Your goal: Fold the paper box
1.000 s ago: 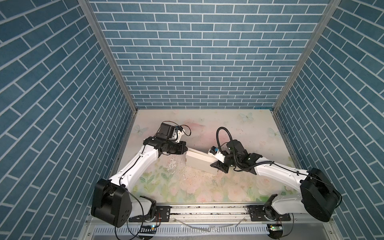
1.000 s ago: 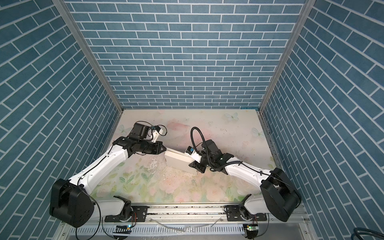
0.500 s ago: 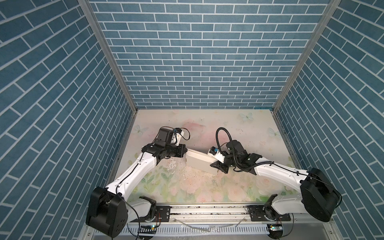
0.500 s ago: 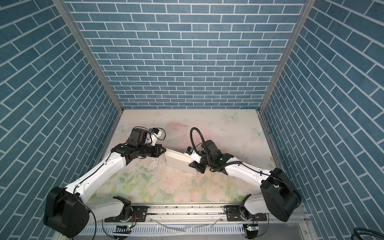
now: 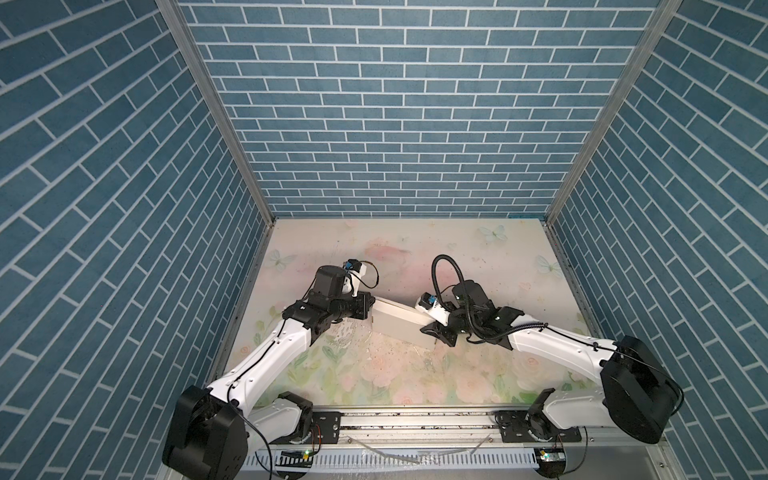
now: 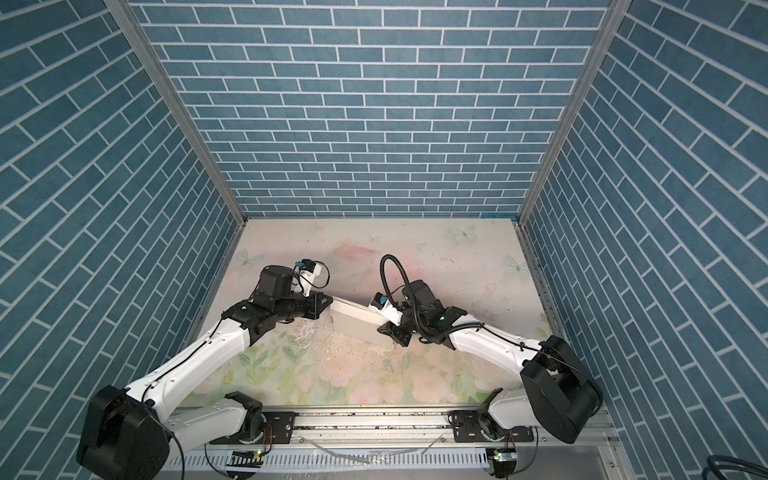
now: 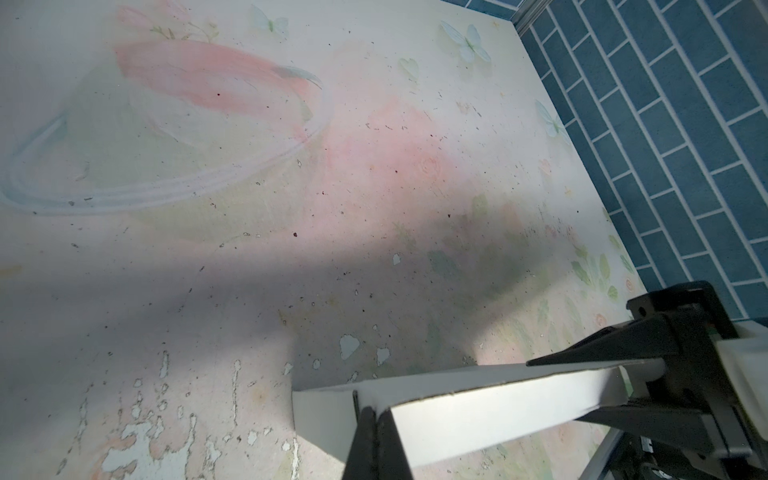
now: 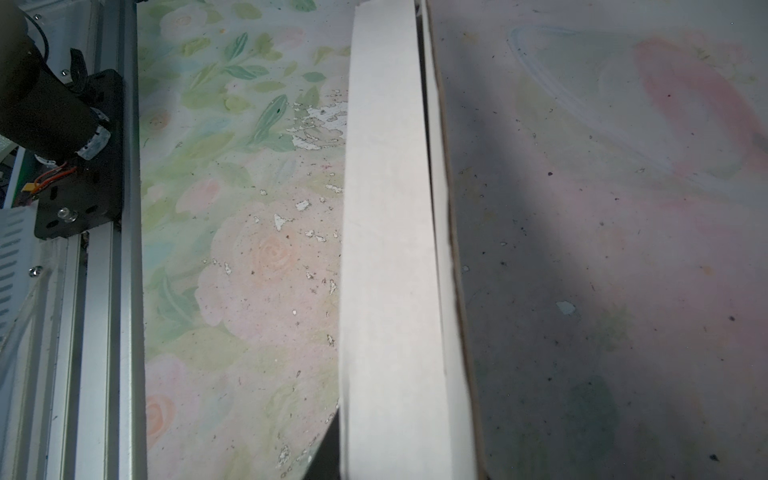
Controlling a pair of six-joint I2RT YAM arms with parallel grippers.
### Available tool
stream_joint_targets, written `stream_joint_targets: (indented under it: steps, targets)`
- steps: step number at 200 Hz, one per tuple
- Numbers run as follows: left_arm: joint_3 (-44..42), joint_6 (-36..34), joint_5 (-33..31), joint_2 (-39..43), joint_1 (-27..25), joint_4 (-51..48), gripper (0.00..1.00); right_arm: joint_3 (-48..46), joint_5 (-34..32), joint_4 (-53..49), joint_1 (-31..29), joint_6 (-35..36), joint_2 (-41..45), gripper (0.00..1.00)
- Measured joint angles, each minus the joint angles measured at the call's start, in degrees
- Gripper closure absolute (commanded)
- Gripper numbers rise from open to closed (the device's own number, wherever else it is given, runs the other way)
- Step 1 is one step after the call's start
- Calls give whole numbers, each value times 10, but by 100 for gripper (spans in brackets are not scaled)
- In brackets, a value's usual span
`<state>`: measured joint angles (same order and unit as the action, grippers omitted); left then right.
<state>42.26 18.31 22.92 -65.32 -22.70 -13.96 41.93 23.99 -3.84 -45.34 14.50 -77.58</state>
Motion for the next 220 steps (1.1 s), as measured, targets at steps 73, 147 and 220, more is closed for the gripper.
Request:
stream_joint_targets:
  steps: [73, 147, 220]
  targets:
    - [-6, 4, -24, 1, -7, 3, 87, 0, -1, 0, 0, -3, 0, 81]
    - [-21, 10, -28, 1, -12, 32, 94, 0, -5, 0, -2, -8, 0, 81]
    - [-37, 17, -39, 6, -17, 59, 96, 0, -9, 2, -3, -14, 0, 67]
